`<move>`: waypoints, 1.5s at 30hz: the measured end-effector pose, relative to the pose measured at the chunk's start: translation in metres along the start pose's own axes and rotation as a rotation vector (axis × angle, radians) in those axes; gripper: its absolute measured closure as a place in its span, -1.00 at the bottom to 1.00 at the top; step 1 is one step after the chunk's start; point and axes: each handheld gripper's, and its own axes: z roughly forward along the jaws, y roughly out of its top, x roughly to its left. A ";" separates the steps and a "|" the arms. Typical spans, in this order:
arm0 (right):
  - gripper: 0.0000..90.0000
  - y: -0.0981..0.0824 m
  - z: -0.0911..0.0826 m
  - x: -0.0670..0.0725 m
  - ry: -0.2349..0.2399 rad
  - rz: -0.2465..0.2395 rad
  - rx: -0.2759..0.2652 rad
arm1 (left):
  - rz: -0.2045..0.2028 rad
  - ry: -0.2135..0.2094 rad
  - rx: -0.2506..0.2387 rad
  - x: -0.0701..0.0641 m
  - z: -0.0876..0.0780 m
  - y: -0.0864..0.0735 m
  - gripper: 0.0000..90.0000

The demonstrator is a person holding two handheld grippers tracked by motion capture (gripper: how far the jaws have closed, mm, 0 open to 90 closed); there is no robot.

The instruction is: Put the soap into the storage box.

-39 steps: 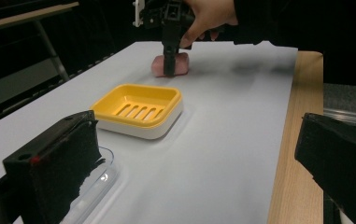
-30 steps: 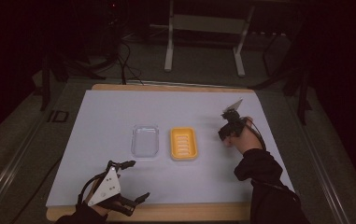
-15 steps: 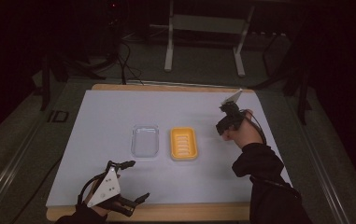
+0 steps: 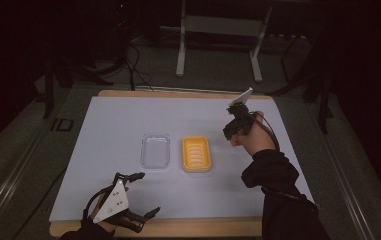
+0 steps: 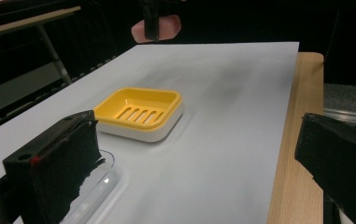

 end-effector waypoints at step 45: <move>-0.16 -0.031 0.036 0.112 0.179 0.067 -0.180 | 0.004 0.005 -0.009 -0.001 -0.001 0.001 -0.99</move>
